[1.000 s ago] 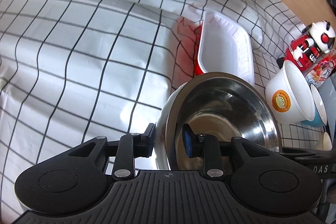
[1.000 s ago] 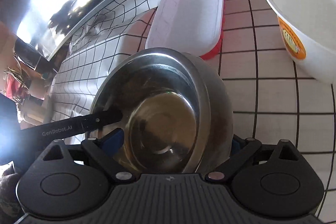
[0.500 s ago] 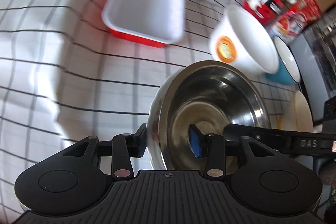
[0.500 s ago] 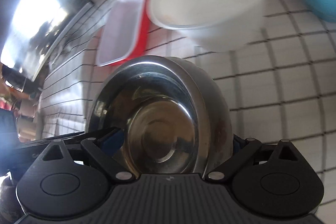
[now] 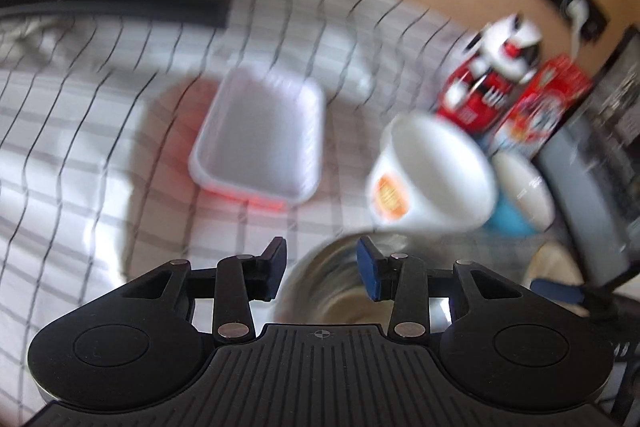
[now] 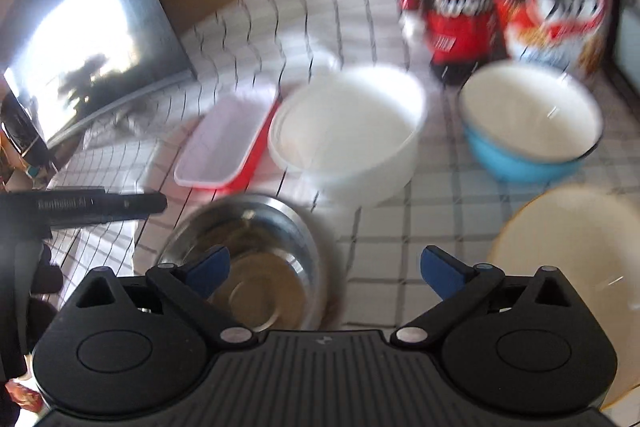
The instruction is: Organize plates and bowls
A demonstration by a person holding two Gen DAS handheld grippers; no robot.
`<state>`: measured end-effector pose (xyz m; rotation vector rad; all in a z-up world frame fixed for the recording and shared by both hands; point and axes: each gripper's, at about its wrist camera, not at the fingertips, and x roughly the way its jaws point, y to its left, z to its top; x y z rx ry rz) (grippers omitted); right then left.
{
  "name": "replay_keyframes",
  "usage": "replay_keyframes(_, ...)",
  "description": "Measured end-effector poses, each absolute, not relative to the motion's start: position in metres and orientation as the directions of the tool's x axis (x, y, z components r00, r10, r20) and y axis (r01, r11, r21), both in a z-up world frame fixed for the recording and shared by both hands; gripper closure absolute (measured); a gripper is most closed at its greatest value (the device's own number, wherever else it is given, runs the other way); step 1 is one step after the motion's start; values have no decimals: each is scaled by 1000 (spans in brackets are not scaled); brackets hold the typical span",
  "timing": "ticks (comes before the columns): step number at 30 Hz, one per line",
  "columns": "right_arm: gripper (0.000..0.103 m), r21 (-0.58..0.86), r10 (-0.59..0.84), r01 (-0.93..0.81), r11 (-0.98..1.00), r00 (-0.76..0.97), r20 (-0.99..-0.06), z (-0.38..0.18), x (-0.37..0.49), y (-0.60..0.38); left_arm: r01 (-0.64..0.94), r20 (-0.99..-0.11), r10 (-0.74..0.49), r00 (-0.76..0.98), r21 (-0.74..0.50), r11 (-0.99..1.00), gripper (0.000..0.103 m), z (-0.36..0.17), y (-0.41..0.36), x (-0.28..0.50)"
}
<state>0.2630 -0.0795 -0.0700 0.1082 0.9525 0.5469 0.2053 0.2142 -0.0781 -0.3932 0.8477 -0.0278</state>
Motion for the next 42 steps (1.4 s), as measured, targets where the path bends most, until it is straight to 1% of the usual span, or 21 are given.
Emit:
replay_keyframes(3,0,268,451,-384,884,546,-706,-53,260,-108,-56,-673,-226,705,-370,927,61,-59,185,213)
replay_keyframes(5,0,200,390,-356,913,614,-686,-44,258,-126,1,-658,-269,703,-377,926,61,-53,159,219)
replay_keyframes(7,0,121,307,-312,942,665,-680,-41,258,-146,47,-657,-305,689,-379,924,61,-52,130,224)
replay_keyframes(10,0,-24,142,-219,975,705,-695,-43,261,-173,106,-657,-350,667,-382,918,61,-57,90,230)
replay_keyframes(12,0,-68,90,-189,980,717,-692,-49,261,-196,136,-656,-377,653,-388,912,61,-65,65,231)
replay_keyframes(14,0,-10,125,-187,982,697,-706,-60,265,-225,155,-663,-390,639,-385,910,61,-76,42,233)
replay_keyframes(17,0,154,213,-149,977,623,-753,-83,275,-262,159,-687,-386,615,-372,915,61,-96,14,233)
replay_keyframes(20,0,335,330,-96,937,553,-765,-106,283,-286,107,-723,-352,594,-362,926,61,-112,-2,237)
replay_keyframes(22,0,407,391,-85,909,513,-764,-120,284,-292,67,-744,-321,586,-350,934,61,-119,-6,240)
replay_keyframes(26,0,399,394,-97,912,480,-784,-134,287,-286,12,-756,-295,584,-355,935,59,-126,-5,238)
replay_keyframes(33,0,394,394,-95,914,432,-811,-148,296,-284,-11,-770,-279,574,-348,938,60,-125,-11,239)
replay_keyframes(39,0,291,341,-182,939,402,-850,-150,297,-267,-14,-785,-295,545,-360,933,60,-132,-15,244)
replay_keyframes(42,0,292,334,-163,942,410,-849,-151,297,-267,-12,-790,-296,537,-358,934,60,-134,-17,247)
